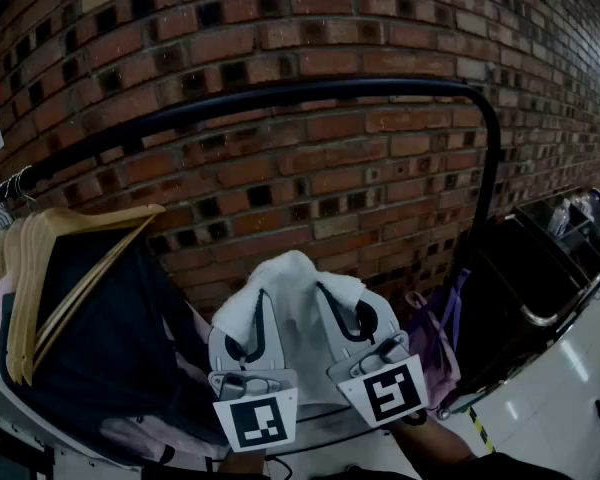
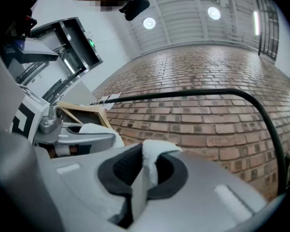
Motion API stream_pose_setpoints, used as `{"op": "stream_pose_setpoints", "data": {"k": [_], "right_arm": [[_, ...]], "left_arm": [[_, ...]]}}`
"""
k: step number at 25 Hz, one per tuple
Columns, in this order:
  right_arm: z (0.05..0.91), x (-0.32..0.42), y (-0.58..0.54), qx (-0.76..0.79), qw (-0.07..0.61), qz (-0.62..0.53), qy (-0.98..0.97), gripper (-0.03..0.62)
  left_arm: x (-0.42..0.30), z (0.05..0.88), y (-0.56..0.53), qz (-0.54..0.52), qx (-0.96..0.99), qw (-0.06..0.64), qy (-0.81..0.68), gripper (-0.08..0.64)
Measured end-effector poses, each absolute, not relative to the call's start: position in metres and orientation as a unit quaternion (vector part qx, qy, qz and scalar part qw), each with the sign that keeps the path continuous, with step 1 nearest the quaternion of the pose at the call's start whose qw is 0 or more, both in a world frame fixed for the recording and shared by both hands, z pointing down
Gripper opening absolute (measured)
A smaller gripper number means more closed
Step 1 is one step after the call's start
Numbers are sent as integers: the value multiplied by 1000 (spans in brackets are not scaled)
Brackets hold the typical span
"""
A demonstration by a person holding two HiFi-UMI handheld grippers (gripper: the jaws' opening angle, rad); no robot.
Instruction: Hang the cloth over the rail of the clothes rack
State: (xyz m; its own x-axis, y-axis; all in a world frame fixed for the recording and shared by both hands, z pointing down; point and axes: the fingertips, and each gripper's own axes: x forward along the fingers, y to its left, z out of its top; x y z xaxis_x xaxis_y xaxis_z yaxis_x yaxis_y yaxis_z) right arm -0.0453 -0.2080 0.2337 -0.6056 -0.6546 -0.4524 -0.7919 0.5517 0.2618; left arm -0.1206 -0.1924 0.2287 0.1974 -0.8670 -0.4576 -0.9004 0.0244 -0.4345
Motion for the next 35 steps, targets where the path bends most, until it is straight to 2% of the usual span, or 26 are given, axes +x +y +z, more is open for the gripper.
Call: {"op": "stream_pose_setpoints", "data": {"k": [5,12,19,24,27,29,31,33,35], "right_arm": [[204,-36,-196,-413,144,248,864,12],[138,-25,-188,-411,157,318,840,12],[51,-10,-178,-403,162,424,795,12],[-38,5,-176,-403,138,515,744,12],[-90,-10,-200,-417,107,555,712,12],[-117,-34,-236,-410,32,611,676,12],[-111,-64,-292,-369,-106,629,676,12],[-65,-86,-353,-295,-294,597,686,12],[-4,-91,-394,-225,-445,535,682,12]], "left_arm": [[-121,203,-178,25,-705,330,627,15],[-122,127,-169,23,-683,416,600,15],[-123,30,-146,27,-630,542,556,15],[-145,-46,-150,8,-613,536,580,15],[-153,-104,-165,-16,-575,557,599,15],[-147,-137,-195,-63,-539,590,598,15],[-139,-147,-254,-177,-515,606,579,15],[-144,-104,-330,-366,-533,555,524,15],[-157,-26,-384,-532,-571,454,429,15]]}}
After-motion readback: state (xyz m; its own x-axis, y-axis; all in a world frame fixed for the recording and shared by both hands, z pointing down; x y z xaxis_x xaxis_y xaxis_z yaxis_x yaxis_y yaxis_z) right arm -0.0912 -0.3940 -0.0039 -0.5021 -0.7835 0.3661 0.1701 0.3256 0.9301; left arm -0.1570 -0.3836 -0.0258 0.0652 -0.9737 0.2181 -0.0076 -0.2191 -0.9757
